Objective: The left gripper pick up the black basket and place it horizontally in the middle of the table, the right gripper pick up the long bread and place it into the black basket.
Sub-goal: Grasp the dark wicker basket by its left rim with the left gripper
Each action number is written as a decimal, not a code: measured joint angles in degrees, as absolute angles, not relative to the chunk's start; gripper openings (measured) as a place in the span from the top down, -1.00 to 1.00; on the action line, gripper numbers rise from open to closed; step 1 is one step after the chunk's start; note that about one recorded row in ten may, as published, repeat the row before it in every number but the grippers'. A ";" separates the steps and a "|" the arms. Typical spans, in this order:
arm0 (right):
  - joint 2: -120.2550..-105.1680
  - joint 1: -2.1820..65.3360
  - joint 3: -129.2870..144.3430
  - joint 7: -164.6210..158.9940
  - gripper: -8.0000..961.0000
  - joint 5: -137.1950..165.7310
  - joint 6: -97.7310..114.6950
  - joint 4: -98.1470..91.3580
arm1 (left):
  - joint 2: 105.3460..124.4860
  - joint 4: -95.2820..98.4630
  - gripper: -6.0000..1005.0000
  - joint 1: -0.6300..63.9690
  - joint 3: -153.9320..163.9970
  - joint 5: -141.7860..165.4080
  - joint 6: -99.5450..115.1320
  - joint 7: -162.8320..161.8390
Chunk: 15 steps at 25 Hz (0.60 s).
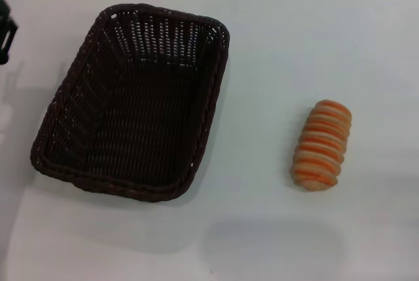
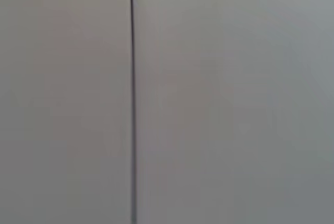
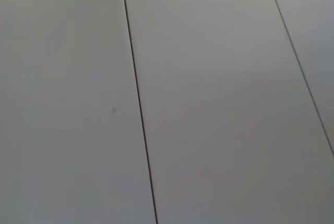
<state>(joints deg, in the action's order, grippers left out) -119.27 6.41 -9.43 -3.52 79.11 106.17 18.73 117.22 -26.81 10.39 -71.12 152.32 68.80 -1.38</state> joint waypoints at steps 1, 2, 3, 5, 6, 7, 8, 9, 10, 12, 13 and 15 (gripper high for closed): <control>-119.27 6.41 -9.43 -3.52 -0.49 79.11 106.17 18.73 | 116.56 -30.23 -0.61 9.88 -71.22 152.87 64.96 -1.30; -119.27 6.59 -9.39 -3.52 -0.49 79.11 106.21 18.73 | 115.43 -35.07 -0.61 9.08 -71.32 153.85 59.05 -1.15; -119.27 6.74 -9.34 -3.51 -0.49 79.11 106.26 18.74 | 114.61 -38.77 -0.61 8.52 -71.33 154.82 54.14 -0.96; -119.27 7.17 -9.22 -3.51 -0.48 79.11 106.27 18.73 | 112.05 -53.04 -0.61 6.88 -72.06 158.42 37.85 -0.04; -119.27 7.27 -9.20 -3.51 -0.48 79.11 106.21 18.72 | 111.64 -56.91 -0.61 6.38 -72.62 159.97 32.68 0.17; -119.27 7.32 -9.17 -3.51 -0.48 79.11 106.12 18.73 | 111.64 -56.91 -0.61 6.38 -72.62 159.97 32.68 0.17; -119.27 7.36 -9.15 -3.52 -0.48 79.11 106.06 18.73 | 111.38 -61.41 -0.61 5.86 -73.44 161.69 27.81 0.27; -119.27 7.36 -9.15 -3.52 -0.48 79.11 106.06 18.73 | 111.38 -61.41 -0.61 5.86 -73.44 161.69 27.81 0.27; -119.27 7.33 -9.14 -3.52 -0.48 79.11 106.00 18.72 | 111.04 -69.83 -0.61 4.84 -74.59 164.70 17.68 0.48; -119.27 7.30 -9.14 -3.52 -0.48 79.11 105.99 18.71 | 110.71 -74.75 -0.61 4.39 -74.85 165.32 11.15 0.59; -119.27 7.26 -9.14 -3.51 -0.47 79.10 105.96 18.71 | 110.40 -79.80 -0.61 4.23 -75.12 165.49 3.76 0.63; -119.27 7.19 -9.14 -3.51 -0.47 79.10 105.83 18.61 | 110.61 -89.10 -0.61 4.81 -76.64 165.26 -12.79 0.87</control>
<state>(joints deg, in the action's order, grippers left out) -119.27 7.19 -9.14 -3.52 79.11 105.83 18.60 110.61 -89.10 4.80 -76.64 165.26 -12.79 0.87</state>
